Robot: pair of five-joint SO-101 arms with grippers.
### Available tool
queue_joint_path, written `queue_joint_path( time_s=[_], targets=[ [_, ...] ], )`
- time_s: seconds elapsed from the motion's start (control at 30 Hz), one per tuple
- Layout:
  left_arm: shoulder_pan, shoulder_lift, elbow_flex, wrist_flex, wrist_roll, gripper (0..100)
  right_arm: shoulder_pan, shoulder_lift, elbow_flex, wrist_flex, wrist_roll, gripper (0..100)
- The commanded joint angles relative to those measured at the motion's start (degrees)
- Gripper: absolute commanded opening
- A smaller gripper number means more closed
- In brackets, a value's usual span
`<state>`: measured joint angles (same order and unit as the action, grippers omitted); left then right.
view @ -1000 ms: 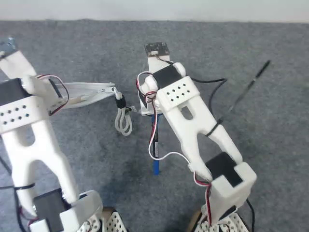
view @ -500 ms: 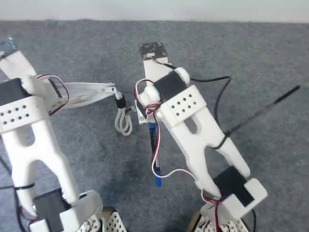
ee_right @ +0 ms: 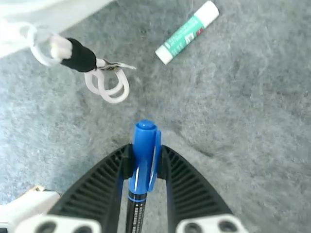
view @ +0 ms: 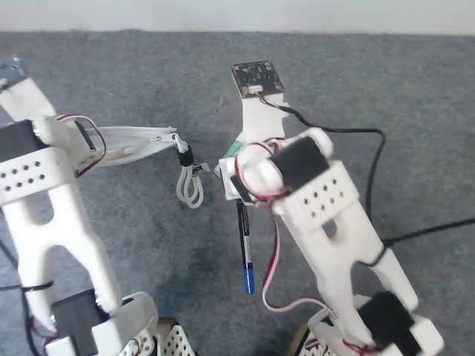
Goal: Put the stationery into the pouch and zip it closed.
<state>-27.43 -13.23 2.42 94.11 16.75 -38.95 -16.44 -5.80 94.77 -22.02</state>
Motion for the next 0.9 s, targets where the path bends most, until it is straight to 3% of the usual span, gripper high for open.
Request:
queue_joint_path(
  time_s=[0.0, 0.53, 0.87],
  targets=[
    [-0.44, 0.18, -0.04, -1.05, 0.7, 1, -0.31, -6.2, 2.99, -5.14, -0.53, 0.6],
    [-0.44, 0.18, 0.04, -1.05, 0.7, 1, -0.4, -19.56, 15.47, -16.31, -0.79, 0.6],
    [0.88, -0.26, 0.04, -0.18, 0.7, 1, -0.4, -30.81, 28.13, -29.05, -0.88, 0.6]
  ],
)
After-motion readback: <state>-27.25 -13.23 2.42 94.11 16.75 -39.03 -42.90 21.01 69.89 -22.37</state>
